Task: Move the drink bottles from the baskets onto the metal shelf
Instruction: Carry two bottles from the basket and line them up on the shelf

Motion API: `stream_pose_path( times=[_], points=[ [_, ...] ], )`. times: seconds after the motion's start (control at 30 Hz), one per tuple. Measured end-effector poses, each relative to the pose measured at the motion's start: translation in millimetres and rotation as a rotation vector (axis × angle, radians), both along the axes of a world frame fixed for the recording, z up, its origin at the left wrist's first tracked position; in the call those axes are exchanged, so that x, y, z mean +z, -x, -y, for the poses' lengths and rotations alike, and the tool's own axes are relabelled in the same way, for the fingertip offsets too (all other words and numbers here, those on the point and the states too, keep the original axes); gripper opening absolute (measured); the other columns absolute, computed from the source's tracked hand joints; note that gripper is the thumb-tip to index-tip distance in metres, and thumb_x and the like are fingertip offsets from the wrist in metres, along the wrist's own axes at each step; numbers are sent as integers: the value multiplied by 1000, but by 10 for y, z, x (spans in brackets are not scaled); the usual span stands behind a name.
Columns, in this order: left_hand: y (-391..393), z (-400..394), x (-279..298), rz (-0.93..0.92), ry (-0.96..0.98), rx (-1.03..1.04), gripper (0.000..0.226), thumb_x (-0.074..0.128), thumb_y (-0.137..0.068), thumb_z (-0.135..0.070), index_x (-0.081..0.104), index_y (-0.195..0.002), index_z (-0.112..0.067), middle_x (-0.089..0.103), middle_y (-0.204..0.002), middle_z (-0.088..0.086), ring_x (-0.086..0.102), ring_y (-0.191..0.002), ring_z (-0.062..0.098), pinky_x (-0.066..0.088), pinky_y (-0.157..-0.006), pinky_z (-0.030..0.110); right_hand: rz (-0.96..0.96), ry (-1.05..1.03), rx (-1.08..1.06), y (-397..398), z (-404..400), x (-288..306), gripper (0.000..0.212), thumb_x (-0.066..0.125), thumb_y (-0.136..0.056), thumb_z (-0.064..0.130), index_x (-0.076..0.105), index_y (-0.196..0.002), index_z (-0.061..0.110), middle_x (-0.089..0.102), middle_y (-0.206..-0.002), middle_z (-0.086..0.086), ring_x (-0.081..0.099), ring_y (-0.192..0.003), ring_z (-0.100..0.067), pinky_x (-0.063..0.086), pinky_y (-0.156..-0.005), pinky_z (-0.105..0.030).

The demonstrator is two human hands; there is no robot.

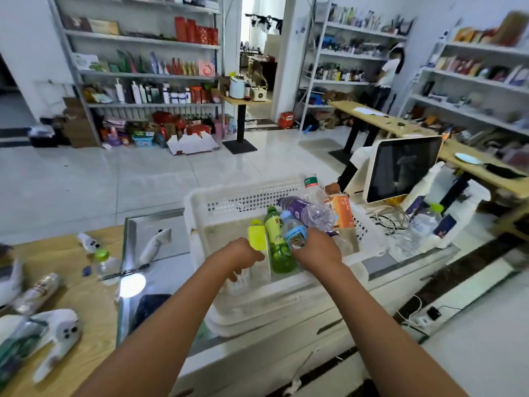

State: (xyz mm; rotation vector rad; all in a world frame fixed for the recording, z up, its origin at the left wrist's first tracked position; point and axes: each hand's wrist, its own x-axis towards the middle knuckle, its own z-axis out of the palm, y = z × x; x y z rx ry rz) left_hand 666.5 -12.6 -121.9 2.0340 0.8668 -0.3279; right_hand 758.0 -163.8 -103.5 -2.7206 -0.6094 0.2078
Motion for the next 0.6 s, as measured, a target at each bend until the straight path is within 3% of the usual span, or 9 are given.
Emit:
stream_pose_path(
  times=[0.07,0.13,0.3,0.43,0.6],
  points=[
    [-103,-35,-90,-70,110,-5,48,54,-96,-39,46,-120,2,56,-114,23,64,-90,35,57,-71,46,-1,85,-7,-46,-47,-16,40,69,-85,31,58,-119,13,65,-117,-9,62,-109,-28,49,-81,-32],
    [-182,-68,-164,-98,196,29,59,52,-97,-38,37,-134,6,51,-126,28,63,-98,38,56,-76,49,-9,137,-4,-86,-98,-31,44,72,-83,33,58,-120,14,66,-118,-8,63,-109,-27,50,-84,-32],
    [-285,-105,-236,-88,354,151,60,62,-94,-27,38,-132,12,49,-129,36,57,-112,45,53,-82,53,-18,124,-32,-142,-129,-71,40,73,-80,30,60,-115,16,67,-113,-7,64,-106,-27,50,-83,-31],
    [-315,-167,-315,-138,468,215,77,75,-83,-25,34,-139,9,49,-131,32,57,-114,42,49,-94,52,-75,15,-78,-140,-100,-106,39,73,-76,29,59,-111,18,67,-108,-6,65,-101,-28,50,-80,-32],
    [-285,-72,-259,-140,388,215,89,83,-72,-39,39,-136,2,52,-126,20,60,-108,31,51,-95,41,-248,-202,-107,-197,-92,-77,40,80,-65,31,65,-99,18,71,-94,-5,69,-84,-25,60,-77,-41]
  ],
)
